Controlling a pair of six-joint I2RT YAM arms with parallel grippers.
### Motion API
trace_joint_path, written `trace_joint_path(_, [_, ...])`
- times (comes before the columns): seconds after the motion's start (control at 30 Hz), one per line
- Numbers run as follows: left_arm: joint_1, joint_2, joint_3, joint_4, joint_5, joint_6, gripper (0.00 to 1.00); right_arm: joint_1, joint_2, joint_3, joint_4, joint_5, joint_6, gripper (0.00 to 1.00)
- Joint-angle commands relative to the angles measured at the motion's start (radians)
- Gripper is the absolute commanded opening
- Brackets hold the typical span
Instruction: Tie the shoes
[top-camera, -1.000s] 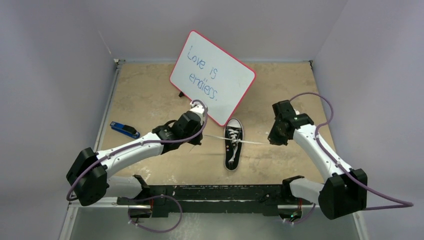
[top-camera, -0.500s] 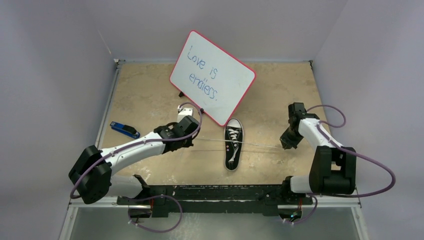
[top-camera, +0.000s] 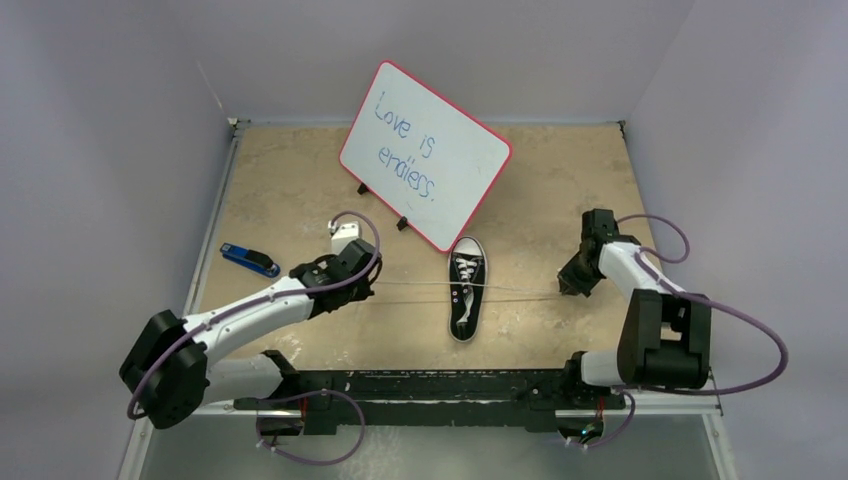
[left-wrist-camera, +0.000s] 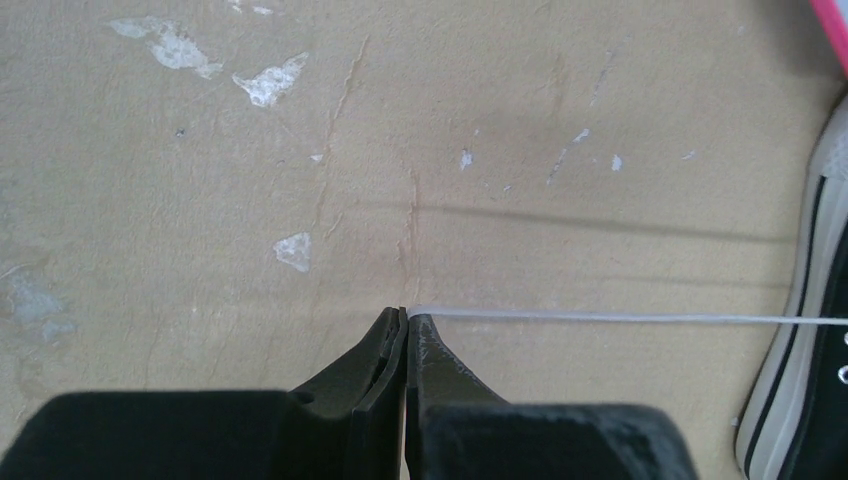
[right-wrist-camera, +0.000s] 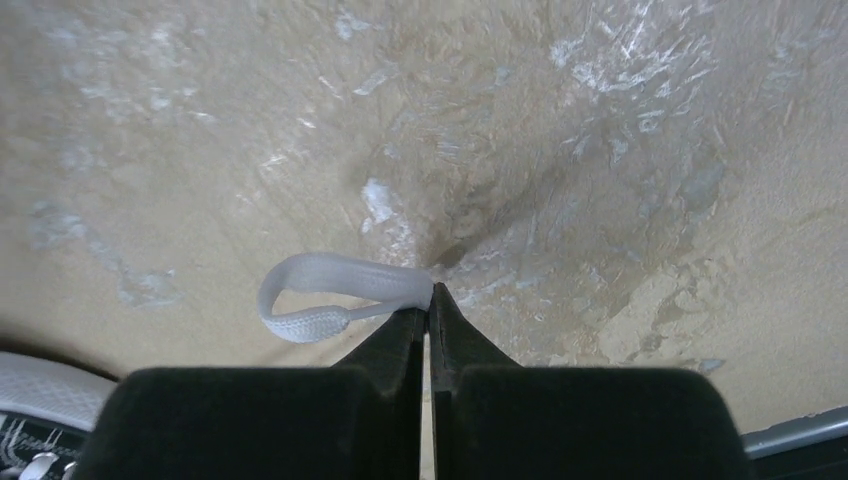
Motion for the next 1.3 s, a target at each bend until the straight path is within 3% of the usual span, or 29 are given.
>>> trace_joint_path(0.0, [0.029,-0.08,-0.026,0.013,-0.067,0.115,0.01,-0.021,-0.125,-0.006,0.093,0.074,-0.092,0.0])
trace_joint_path(0.07, [0.028,-0.117,-0.001,-0.025,-0.11,0.113,0.27,-0.021,-0.175,-0.021,0.13,0.02,-0.145,0.0])
trace_joint_path(0.17, [0.029,-0.219,0.039,-0.031,-0.165,0.137,0.48,-0.02,-0.224,-0.027,0.139,-0.038,-0.181,0.0])
trace_joint_path(0.2, [0.028,-0.253,0.045,-0.01,-0.168,0.155,0.59,-0.018,-0.227,-0.029,0.141,-0.062,-0.19,0.0])
trace_joint_path(0.3, [0.028,-0.326,0.021,0.152,-0.06,0.298,0.66,-0.017,-0.237,-0.041,0.167,-0.134,-0.211,0.0])
trace_joint_path(0.4, [0.026,-0.332,-0.049,0.388,0.216,0.499,0.68,-0.016,-0.245,-0.04,0.173,-0.194,-0.228,0.0])
trace_joint_path(0.5, [-0.001,-0.243,-0.091,0.597,0.394,0.708,0.69,-0.017,-0.255,-0.034,0.161,-0.238,-0.243,0.0])
trace_joint_path(0.57, [-0.029,-0.133,-0.074,0.658,0.522,0.9,0.67,-0.016,-0.254,-0.028,0.148,-0.26,-0.249,0.0])
trace_joint_path(0.67, [-0.05,0.067,-0.004,0.687,0.586,1.052,0.66,-0.014,-0.253,-0.029,0.144,-0.287,-0.25,0.0])
trace_joint_path(0.77, [-0.058,0.239,0.06,0.741,0.654,1.079,0.64,-0.011,-0.249,-0.024,0.137,-0.292,-0.248,0.0])
trace_joint_path(0.93, [-0.099,0.402,0.066,0.91,0.599,1.056,0.64,-0.009,-0.242,-0.002,0.117,-0.293,-0.25,0.0])
trace_joint_path(1.1, [-0.103,0.492,0.062,1.01,0.584,1.025,0.62,-0.008,-0.233,0.008,0.107,-0.309,-0.243,0.0])
trace_joint_path(1.27, [-0.106,0.537,0.064,1.06,0.575,1.002,0.53,-0.008,-0.228,0.015,0.099,-0.317,-0.238,0.0])
